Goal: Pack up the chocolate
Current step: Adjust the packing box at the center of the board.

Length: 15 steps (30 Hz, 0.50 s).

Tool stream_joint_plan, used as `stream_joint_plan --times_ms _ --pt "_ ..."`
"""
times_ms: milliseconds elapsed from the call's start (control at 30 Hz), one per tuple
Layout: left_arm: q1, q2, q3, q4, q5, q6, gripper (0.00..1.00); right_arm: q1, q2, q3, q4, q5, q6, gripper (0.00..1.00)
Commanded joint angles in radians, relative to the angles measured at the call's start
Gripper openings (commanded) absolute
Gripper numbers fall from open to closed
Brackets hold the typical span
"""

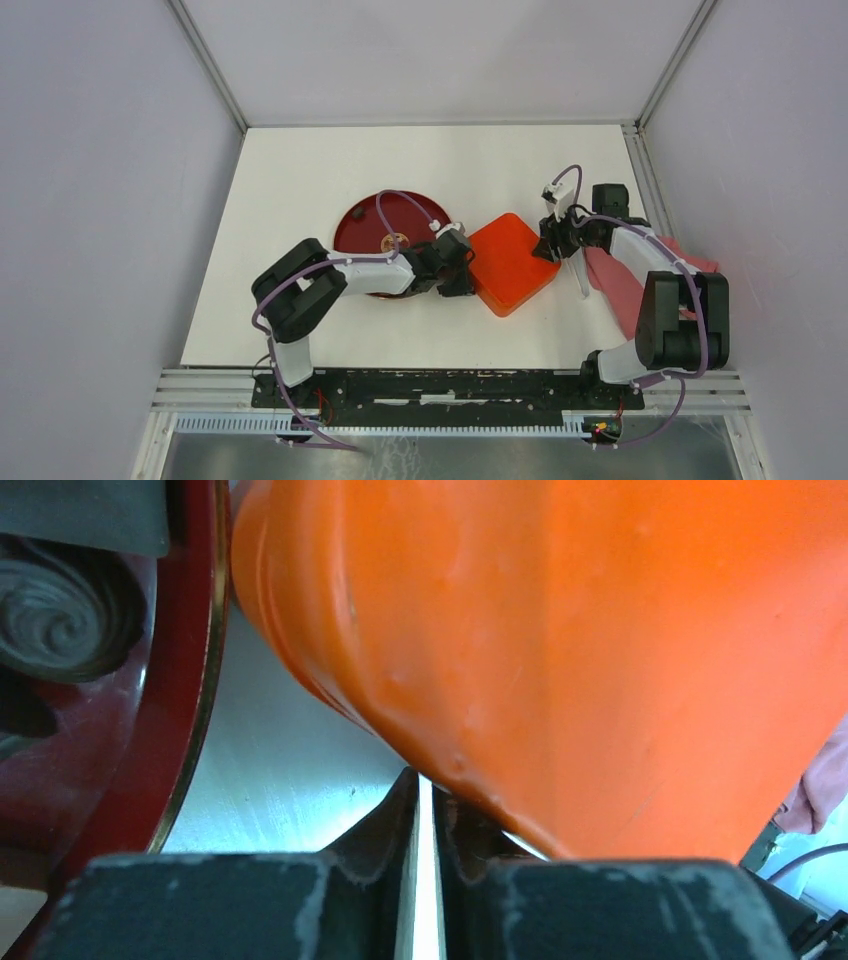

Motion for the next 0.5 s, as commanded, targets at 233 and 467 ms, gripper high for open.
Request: stream_joint_plan --times_ms 233,467 --pt "-0.004 -0.295 -0.117 0.007 -0.027 0.082 0.33 -0.025 -0.001 0.085 -0.053 -0.122 0.084 0.64" --pt "-0.008 -0.469 -0.152 -0.069 -0.079 0.112 0.45 -0.05 -0.052 0.155 -0.062 -0.141 0.063 0.67"
